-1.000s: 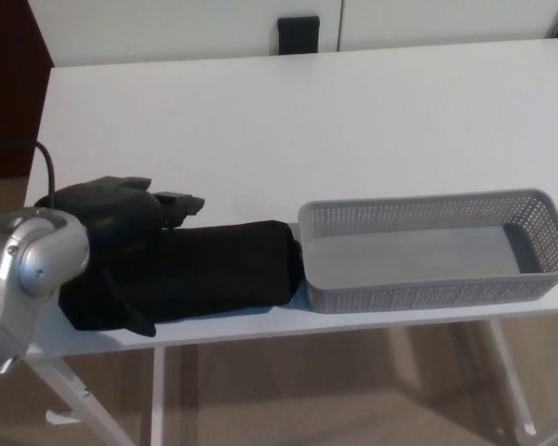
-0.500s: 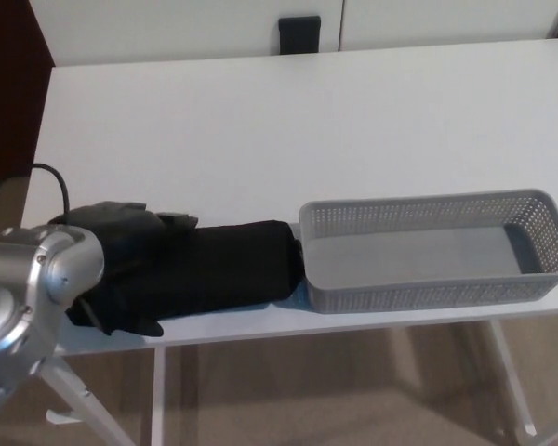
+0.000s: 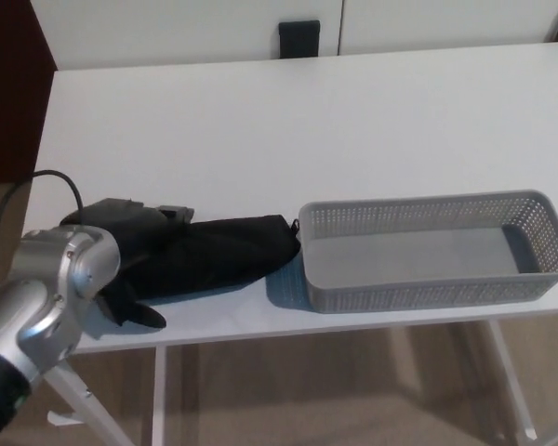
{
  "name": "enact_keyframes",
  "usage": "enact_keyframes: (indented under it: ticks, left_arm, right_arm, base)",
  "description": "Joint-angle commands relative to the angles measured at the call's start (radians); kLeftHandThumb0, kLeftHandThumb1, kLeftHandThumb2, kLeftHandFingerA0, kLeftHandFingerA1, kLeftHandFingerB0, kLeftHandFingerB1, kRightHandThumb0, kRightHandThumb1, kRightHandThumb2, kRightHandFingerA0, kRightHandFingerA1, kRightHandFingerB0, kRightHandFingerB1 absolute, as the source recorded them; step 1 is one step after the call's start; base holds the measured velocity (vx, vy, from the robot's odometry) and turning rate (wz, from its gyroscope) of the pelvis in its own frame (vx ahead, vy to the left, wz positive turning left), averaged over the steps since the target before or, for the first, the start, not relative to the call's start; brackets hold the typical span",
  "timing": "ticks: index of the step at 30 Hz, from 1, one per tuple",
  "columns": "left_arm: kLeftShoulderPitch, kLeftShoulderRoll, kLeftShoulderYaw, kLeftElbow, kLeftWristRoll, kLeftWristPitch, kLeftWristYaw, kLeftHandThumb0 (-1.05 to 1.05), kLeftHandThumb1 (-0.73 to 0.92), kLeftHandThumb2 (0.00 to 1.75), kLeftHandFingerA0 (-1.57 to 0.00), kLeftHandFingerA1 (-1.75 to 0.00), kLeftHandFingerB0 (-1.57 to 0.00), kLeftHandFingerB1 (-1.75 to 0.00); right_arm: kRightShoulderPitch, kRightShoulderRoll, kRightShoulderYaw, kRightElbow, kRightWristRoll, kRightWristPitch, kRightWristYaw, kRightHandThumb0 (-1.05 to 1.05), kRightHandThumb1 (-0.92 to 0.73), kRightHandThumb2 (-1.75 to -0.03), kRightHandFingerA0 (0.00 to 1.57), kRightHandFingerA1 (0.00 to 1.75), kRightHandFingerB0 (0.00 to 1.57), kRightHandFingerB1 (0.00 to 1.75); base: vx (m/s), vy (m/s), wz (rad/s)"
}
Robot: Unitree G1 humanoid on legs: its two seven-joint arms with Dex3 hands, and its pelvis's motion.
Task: The robot walk towards a table in front and pick up a black pencil case on the left hand side and put the pencil case into a small container on the right hand side
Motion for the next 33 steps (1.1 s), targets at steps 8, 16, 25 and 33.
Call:
enact_keyframes:
  ticks: [8, 16, 25, 33]
  left_arm:
    - [0.103, -0.065, 0.08, 0.095, -0.026, -0.169, 0.238, -0.31, 0.78, 0.8, -0.82, -1.36, -0.62, -1.06]
    - [0.143, -0.046, 0.178, 0.019, -0.068, -0.24, 0.292, -0.29, 0.88, 0.65, -0.61, -1.63, -0.67, -0.84]
    - [0.101, 0.029, 0.253, -0.115, -0.048, -0.215, 0.244, -0.24, 0.84, 0.62, -0.73, -1.72, -0.77, -0.69]
    - [-0.016, 0.094, 0.302, -0.177, 0.029, -0.132, 0.254, -0.31, 0.66, 0.71, -0.89, -1.52, -0.74, -0.63]
  right_arm:
    - [-0.03, -0.019, -0.007, -0.001, 0.008, 0.004, -0.007, -0.19, -0.49, -0.54, 0.73, 0.54, 0.51, 0.45]
    - [-0.032, -0.027, 0.006, 0.003, -0.004, 0.006, 0.001, -0.19, -0.5, -0.54, 0.71, 0.53, 0.52, 0.45]
    - [-0.027, -0.038, 0.013, -0.017, -0.002, 0.01, 0.004, -0.18, -0.5, -0.54, 0.75, 0.54, 0.59, 0.47]
    - [-0.032, -0.044, 0.019, -0.027, -0.004, 0.016, 0.006, -0.16, -0.49, -0.54, 0.75, 0.54, 0.63, 0.48]
  base:
    - [0.0, 0.0, 0.0]
    - [0.0, 0.0, 0.0]
    - [0.0, 0.0, 0.0]
    - [0.0, 0.0, 0.0]
